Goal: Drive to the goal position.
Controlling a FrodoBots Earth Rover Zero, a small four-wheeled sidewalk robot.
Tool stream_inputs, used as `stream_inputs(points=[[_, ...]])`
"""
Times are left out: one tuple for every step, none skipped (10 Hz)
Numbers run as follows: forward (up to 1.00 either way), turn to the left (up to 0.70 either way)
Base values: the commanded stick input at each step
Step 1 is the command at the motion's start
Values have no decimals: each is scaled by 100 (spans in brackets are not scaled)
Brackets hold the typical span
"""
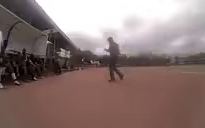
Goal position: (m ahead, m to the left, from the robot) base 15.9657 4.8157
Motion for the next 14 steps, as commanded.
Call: stream_inputs(points=[[100, 0], [100, 0], [100, 0], [100, 0], [100, 0], [100, 0], [100, 0], [100, 0], [100, 0], [100, 0], [100, 0], [100, 0], [100, 0], [100, 0]])
